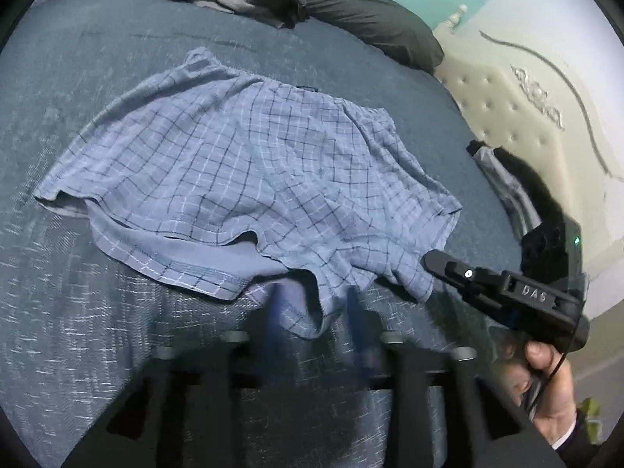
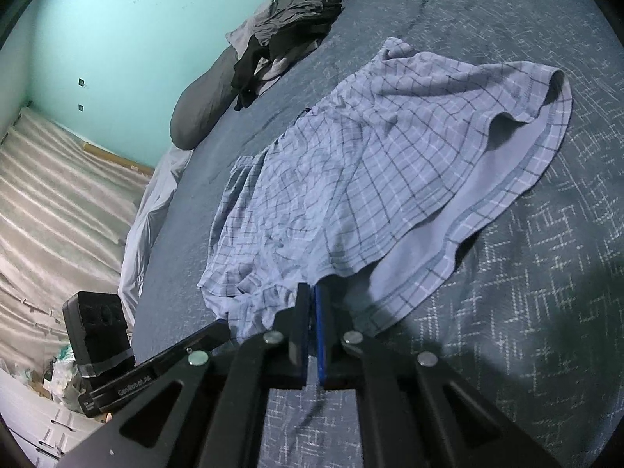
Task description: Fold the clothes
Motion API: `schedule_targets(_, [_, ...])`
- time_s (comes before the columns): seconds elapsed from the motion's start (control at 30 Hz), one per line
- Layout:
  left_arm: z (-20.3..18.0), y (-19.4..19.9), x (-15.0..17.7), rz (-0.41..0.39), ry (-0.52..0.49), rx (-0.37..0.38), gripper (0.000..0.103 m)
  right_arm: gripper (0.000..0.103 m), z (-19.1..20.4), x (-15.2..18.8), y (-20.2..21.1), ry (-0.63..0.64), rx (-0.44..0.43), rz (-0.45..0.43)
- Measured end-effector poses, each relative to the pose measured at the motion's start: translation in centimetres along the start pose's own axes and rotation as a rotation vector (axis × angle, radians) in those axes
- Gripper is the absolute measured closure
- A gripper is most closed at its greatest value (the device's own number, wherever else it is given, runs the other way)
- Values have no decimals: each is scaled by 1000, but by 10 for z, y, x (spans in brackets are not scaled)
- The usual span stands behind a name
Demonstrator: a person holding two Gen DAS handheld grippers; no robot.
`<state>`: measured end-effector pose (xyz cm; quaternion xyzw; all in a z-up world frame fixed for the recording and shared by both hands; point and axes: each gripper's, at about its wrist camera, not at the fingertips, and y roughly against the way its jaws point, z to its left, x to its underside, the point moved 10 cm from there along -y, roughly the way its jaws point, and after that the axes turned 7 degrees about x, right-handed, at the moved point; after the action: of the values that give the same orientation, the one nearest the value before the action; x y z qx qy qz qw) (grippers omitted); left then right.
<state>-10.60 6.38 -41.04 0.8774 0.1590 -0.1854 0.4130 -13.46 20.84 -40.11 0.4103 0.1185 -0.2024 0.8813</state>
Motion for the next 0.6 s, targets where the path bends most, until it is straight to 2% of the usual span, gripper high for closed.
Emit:
schedule_targets(0.2, [0,-11,-1,10,6,4,61,101,2,1,-2,9,-5,7])
schedule_targets(0.23, [0,-12,-1,10,1,2,63,101,2,1,-2,10,-5,8])
schedule_targets(0.3, [0,-14,-1,12,-9,-2,83,101,1,1,-2,8,-4,8])
schedule_targets(0.4, [4,-19,0,20,-7,0,97,101,0,0,-2,6,-2,7])
schedule_targets(0.6, [-5,-10,2,19,-40,9,101,101,3,2,-2,17,-4,13])
